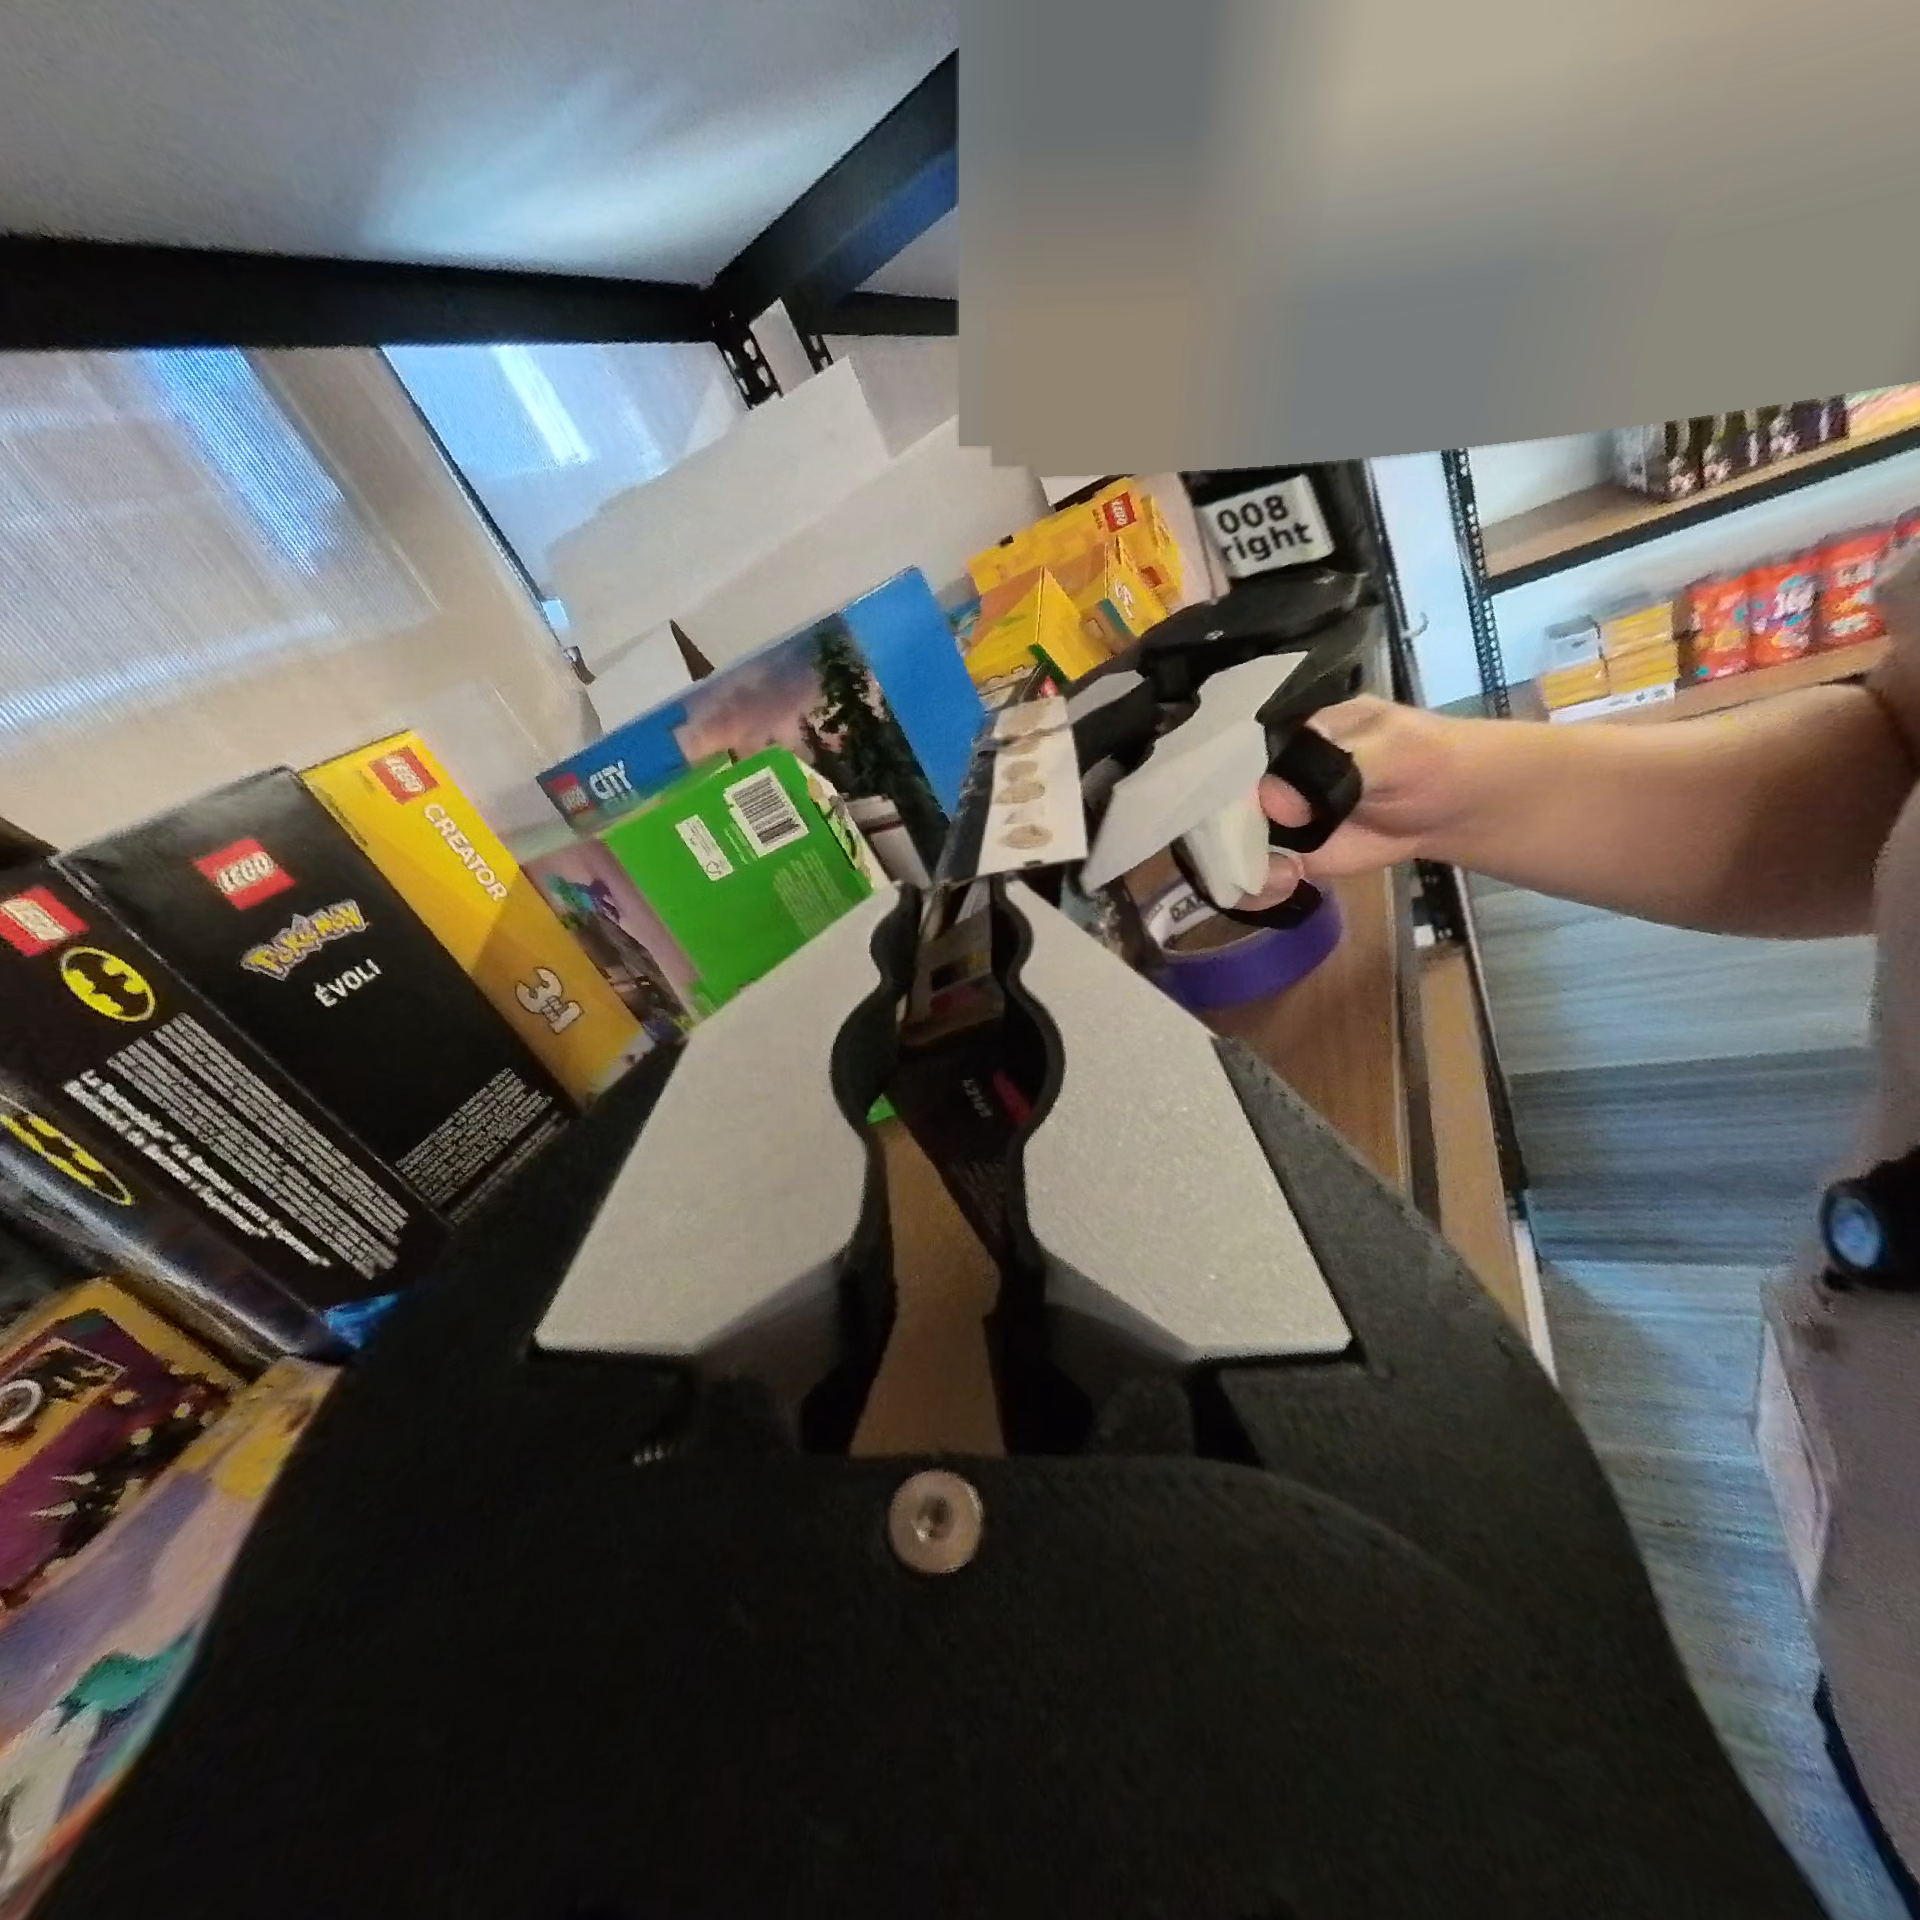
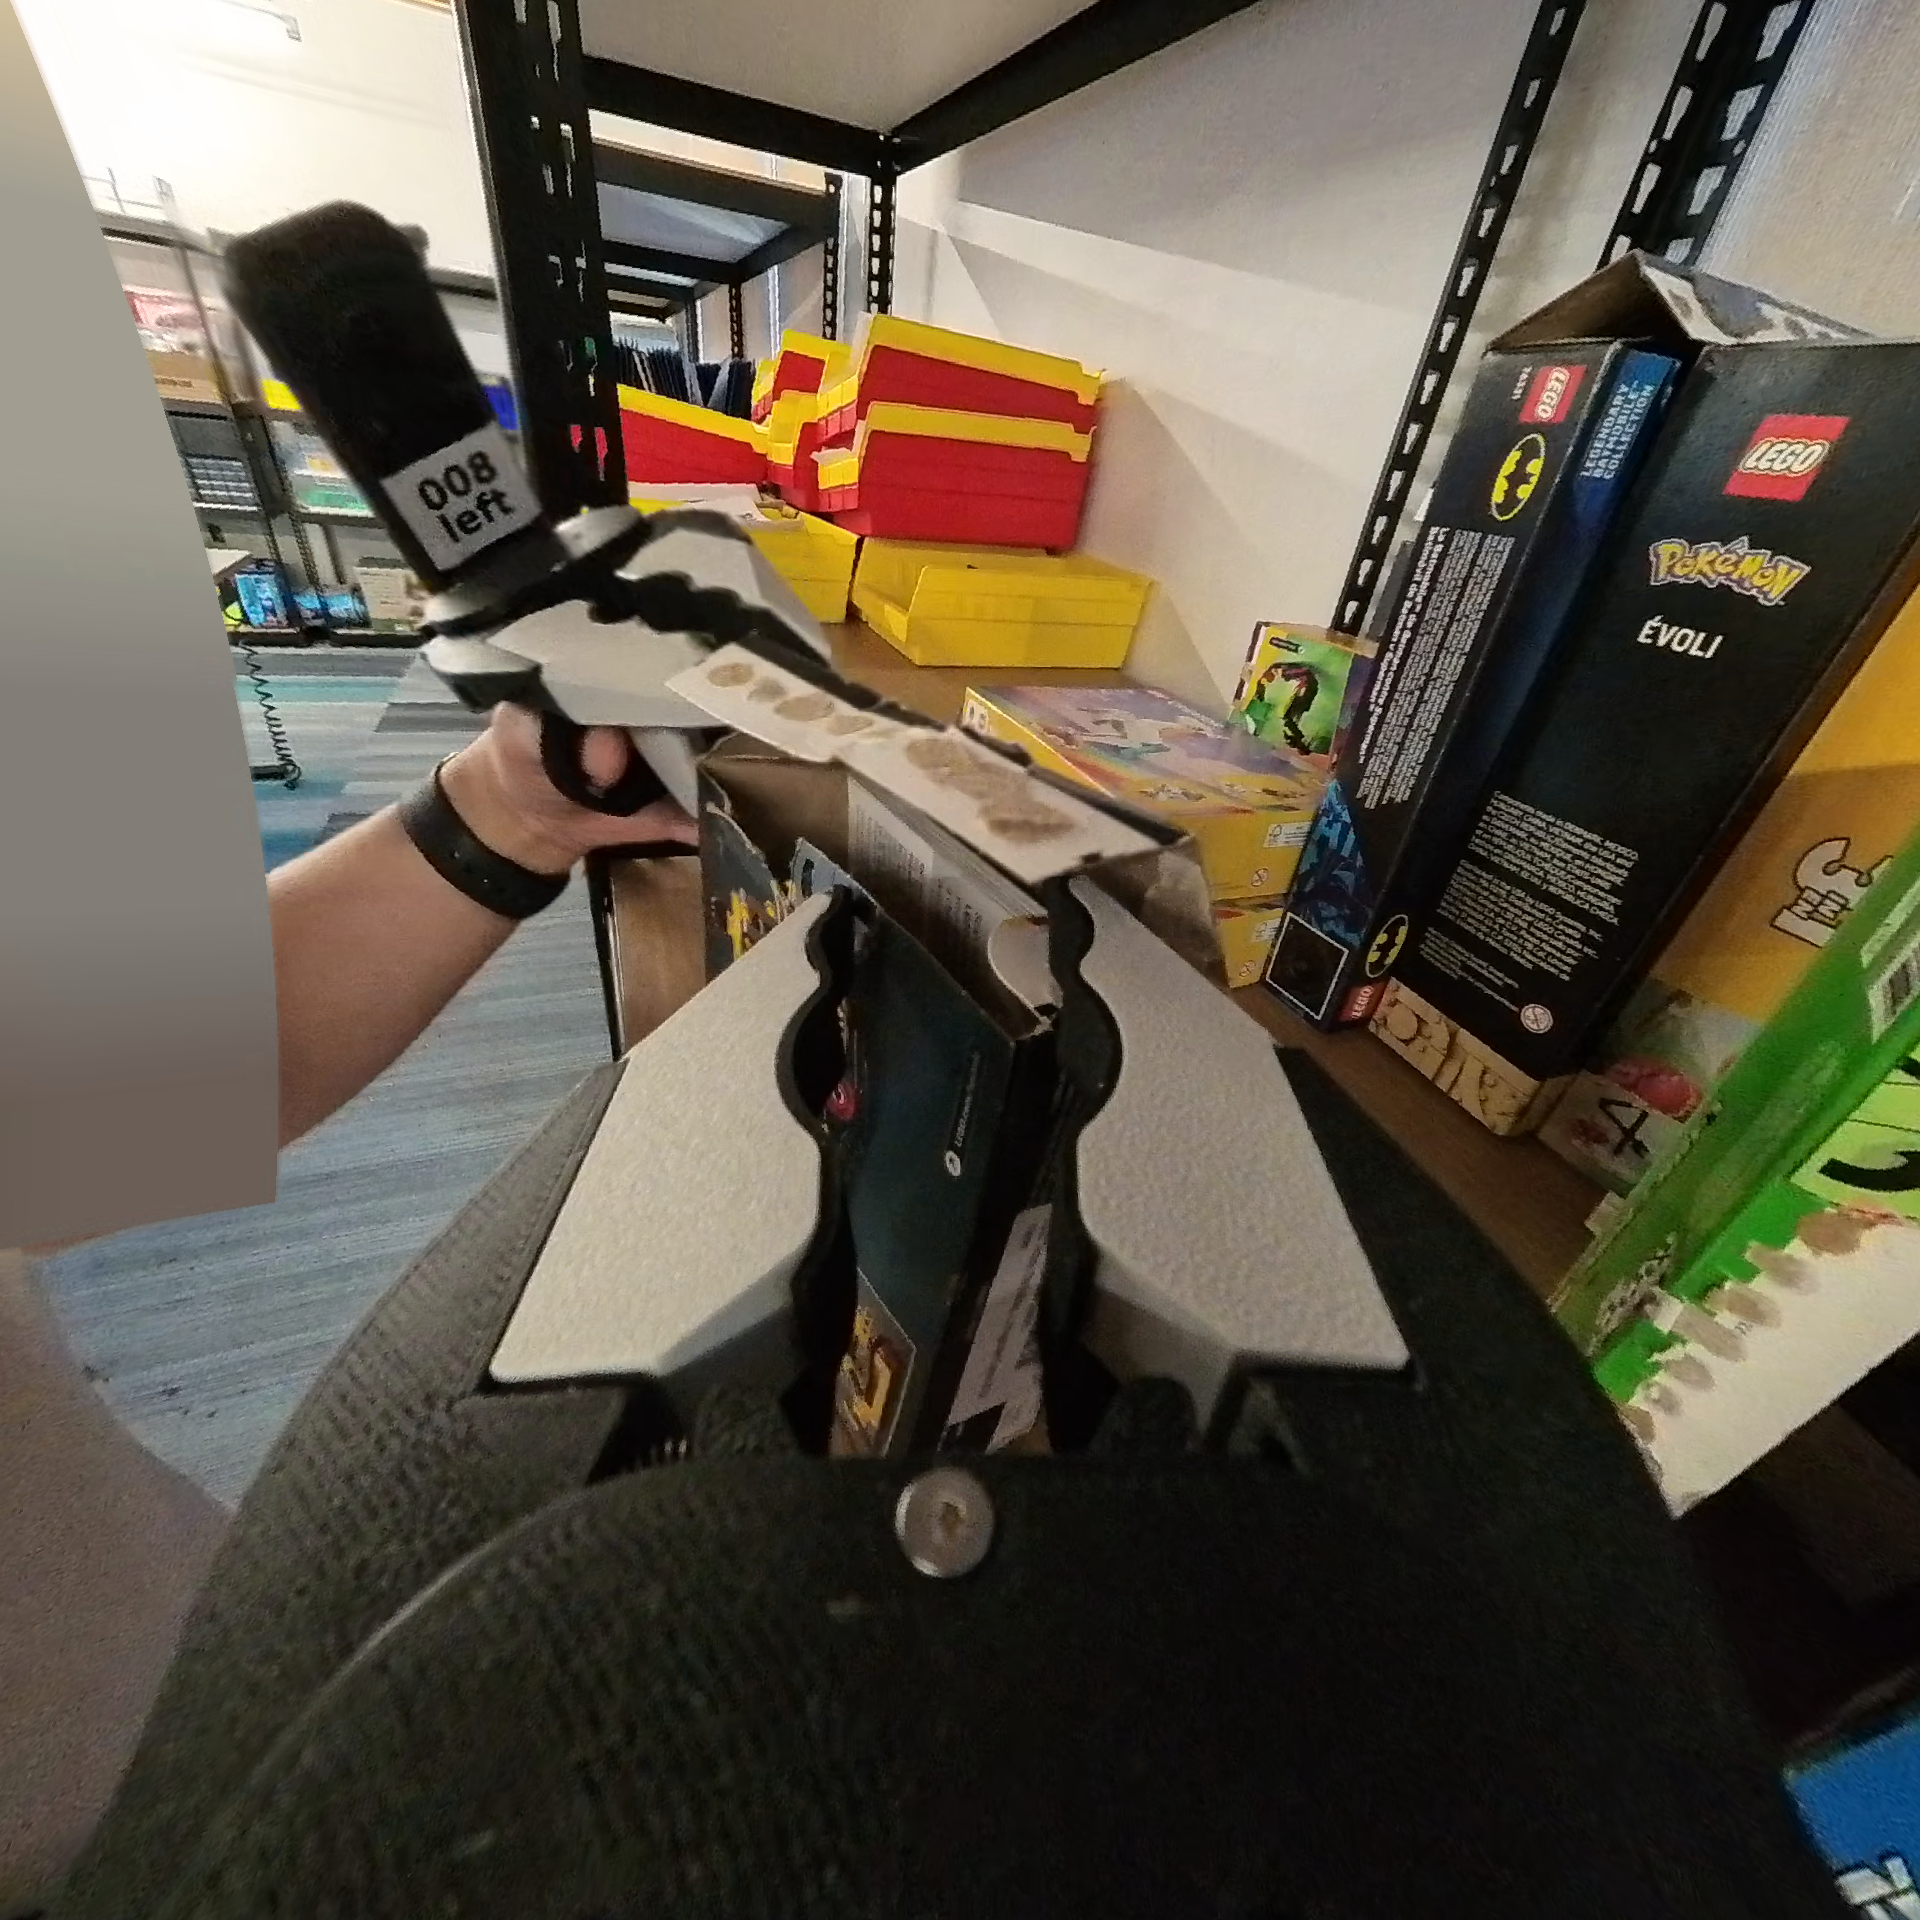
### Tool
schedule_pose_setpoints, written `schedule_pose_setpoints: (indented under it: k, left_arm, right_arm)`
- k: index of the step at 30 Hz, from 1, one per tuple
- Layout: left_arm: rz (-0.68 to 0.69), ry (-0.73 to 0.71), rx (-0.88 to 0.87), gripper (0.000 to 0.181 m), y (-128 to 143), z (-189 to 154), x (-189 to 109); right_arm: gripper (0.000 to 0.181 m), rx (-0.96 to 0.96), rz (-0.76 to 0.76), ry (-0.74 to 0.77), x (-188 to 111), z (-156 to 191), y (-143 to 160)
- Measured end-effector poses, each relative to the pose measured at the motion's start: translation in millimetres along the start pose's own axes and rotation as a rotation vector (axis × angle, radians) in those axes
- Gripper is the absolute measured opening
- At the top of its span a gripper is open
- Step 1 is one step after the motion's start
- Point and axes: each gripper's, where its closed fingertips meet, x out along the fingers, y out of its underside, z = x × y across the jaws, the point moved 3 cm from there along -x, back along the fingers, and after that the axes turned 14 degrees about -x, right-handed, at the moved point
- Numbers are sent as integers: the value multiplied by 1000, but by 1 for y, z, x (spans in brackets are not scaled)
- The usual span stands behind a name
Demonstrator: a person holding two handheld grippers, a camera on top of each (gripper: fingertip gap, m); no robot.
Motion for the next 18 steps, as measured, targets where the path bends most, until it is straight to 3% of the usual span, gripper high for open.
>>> schedule_pose_setpoints:
  k: [13, 18]
  left_arm:
    - [100, -5, -46, 50, 3, -15, -2]
    - [85, -17, -84, 42, -5, -16, 2]
  right_arm:
    - [39, -11, 15, -48, -3, 2, -1]
    - [42, -21, -14, -87, -6, 5, -3]
